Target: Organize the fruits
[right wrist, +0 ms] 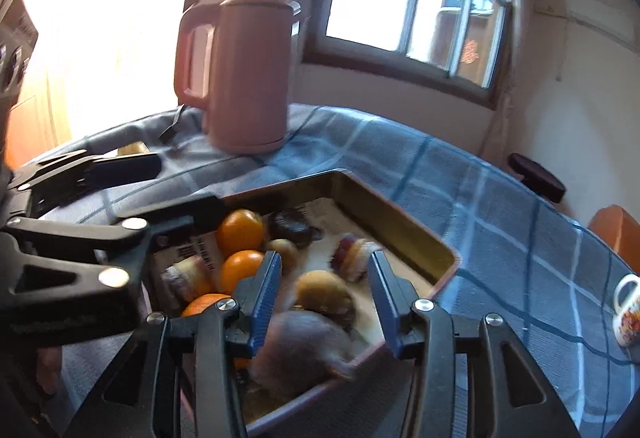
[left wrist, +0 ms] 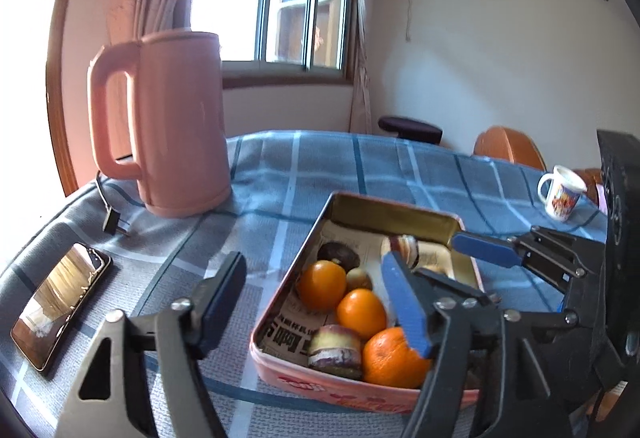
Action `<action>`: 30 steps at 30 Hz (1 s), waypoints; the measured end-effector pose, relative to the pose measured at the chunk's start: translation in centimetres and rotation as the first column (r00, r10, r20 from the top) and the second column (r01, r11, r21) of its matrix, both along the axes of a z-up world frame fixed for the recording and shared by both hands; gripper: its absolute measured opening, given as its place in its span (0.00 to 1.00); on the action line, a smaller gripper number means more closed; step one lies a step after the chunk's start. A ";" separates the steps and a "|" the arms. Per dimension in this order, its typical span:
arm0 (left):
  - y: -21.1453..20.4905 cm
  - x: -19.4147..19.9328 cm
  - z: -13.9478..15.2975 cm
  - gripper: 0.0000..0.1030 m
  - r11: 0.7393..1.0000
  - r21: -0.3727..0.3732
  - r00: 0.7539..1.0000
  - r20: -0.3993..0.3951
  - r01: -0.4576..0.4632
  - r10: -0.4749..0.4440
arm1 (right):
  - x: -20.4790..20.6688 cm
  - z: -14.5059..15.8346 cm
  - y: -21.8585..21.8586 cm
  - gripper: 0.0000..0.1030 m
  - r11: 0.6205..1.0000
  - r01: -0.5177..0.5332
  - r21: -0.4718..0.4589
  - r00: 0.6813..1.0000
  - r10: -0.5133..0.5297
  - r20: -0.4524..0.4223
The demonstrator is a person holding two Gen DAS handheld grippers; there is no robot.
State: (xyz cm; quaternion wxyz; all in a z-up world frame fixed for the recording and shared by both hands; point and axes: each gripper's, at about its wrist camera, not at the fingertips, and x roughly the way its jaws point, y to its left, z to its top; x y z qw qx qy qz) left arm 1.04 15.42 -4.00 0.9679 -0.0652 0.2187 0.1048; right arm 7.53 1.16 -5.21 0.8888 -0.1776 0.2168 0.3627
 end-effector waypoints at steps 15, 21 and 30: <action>-2.9 0.6 0.6 0.86 0.998 0.069 0.998 0.054 0.003 -0.007 | 0.7 1.8 -5.7 0.59 0.977 0.169 0.128 0.979 -0.181 0.093; -3.1 0.3 0.7 0.92 0.997 0.082 0.997 0.071 -0.009 0.003 | 0.7 1.6 -6.2 0.59 0.973 0.176 0.152 0.978 -0.191 0.088; -3.2 0.0 0.8 0.97 0.996 0.093 0.996 0.083 -0.016 0.008 | 0.6 1.8 -7.2 0.69 0.962 0.191 0.195 0.974 -0.210 0.083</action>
